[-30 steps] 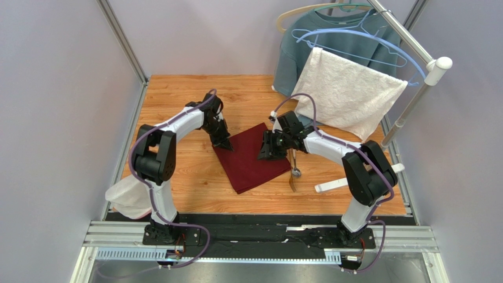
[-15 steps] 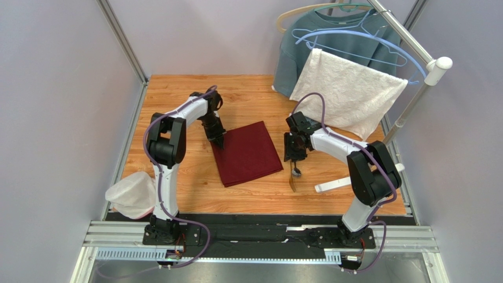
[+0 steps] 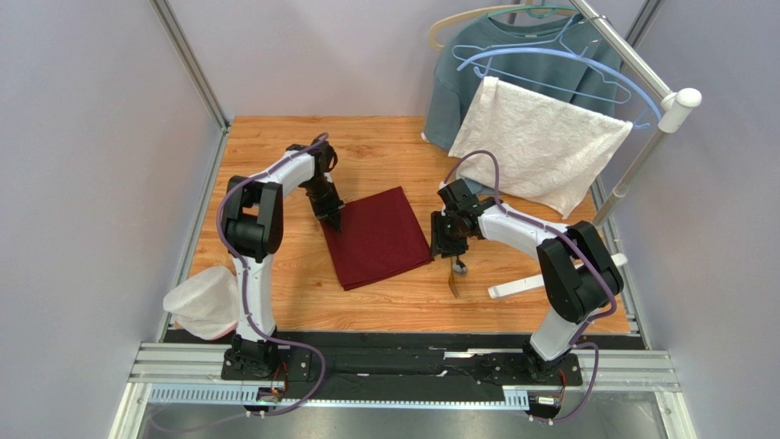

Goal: Fold the napkin into a case and place the utensils inside
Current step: Fold the top corner of the square-folded napkin at the center of the board.

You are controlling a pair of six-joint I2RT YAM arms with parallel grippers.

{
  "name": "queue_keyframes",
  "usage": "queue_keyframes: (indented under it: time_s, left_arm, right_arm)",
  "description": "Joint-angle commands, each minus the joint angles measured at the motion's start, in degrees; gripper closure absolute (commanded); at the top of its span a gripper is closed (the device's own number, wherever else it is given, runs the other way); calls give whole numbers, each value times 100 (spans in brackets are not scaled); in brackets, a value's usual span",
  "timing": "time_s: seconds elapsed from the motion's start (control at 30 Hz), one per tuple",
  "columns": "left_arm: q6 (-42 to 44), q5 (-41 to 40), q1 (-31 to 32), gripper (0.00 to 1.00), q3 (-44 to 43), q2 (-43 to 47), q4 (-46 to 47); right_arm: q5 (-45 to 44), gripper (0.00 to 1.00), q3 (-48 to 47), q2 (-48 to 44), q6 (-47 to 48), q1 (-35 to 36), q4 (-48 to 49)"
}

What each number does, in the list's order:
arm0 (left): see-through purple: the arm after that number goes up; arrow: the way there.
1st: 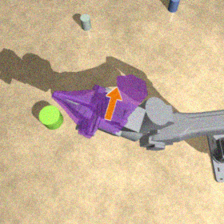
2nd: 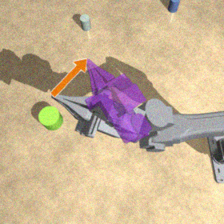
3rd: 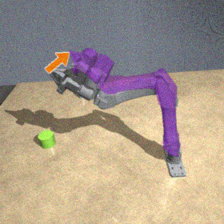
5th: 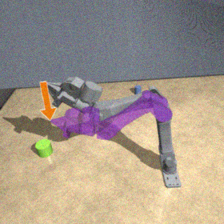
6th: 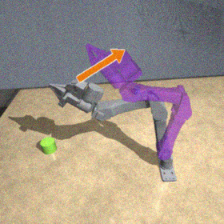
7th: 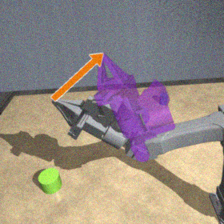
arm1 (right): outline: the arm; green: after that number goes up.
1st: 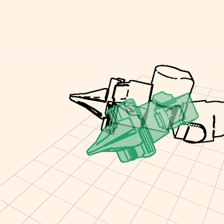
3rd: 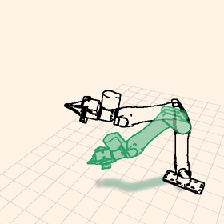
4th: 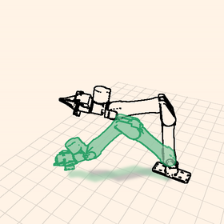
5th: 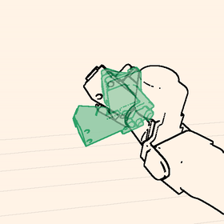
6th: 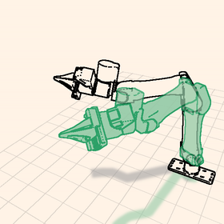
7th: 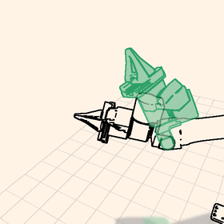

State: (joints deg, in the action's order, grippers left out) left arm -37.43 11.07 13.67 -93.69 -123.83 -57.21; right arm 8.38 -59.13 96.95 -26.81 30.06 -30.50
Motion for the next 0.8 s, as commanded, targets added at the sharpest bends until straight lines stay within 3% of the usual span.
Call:
queue_keyframes:
  time_s: [0.0, 0.77]
  left_arm:
    - [52, 35, 4, 100, 289, 280, 149]
    - [25, 123, 13, 100, 580, 483, 289]
  right_arm:
    - [304, 60, 77, -255, -123, 35, 509]
    - [348, 65, 34, 219, -35, 26, 572]
